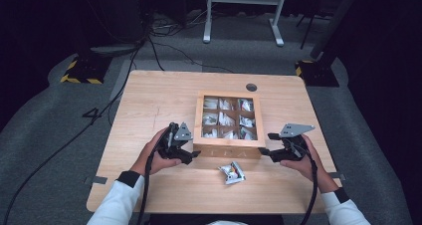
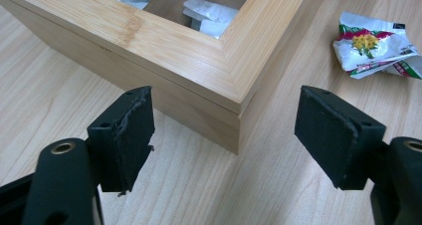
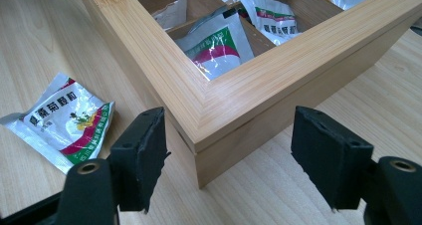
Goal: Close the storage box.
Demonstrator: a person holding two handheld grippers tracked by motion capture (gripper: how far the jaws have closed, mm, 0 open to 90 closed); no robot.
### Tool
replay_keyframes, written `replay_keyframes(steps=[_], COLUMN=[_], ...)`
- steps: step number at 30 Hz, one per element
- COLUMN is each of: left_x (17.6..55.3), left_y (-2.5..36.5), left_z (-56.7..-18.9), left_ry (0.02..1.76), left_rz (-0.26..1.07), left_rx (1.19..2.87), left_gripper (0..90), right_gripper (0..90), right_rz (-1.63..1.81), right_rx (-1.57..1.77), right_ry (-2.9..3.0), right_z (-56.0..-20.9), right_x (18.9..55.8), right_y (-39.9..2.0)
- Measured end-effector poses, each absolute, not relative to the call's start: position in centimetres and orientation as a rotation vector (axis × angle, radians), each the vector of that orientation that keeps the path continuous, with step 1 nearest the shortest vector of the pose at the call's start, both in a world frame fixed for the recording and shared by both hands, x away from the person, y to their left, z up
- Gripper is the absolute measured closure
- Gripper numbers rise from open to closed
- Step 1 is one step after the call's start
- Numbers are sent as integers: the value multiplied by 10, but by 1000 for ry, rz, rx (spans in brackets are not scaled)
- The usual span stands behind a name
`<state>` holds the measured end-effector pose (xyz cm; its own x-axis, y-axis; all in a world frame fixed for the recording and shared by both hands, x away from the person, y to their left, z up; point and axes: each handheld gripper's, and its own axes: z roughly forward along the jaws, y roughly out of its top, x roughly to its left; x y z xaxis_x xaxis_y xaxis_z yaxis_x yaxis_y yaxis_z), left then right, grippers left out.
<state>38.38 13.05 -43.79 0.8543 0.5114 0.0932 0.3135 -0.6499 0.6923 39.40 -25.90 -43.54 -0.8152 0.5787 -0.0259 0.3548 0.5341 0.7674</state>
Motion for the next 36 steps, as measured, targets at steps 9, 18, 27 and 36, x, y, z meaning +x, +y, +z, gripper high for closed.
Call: replay_keyframes(steps=[9, 18, 27, 36], left_x=[373, 367, 362, 357], left_y=[135, 148, 164, 179], left_z=[-436, -442, -450, -460], left_ry=[613, 627, 676, 723], left_rz=[470, 553, 589, 599], left_rx=[2318, 2346, 2368, 2379], left_gripper=[197, 200, 200, 196], right_gripper=[288, 272, 268, 262], right_rz=[1072, 1015, 967, 938], right_rx=[686, 698, 735, 805], right_ry=[2467, 2448, 2446, 2432], right_z=[-434, -438, -445, -454], right_x=[389, 387, 385, 383], right_y=[-259, -272, -285, -304])
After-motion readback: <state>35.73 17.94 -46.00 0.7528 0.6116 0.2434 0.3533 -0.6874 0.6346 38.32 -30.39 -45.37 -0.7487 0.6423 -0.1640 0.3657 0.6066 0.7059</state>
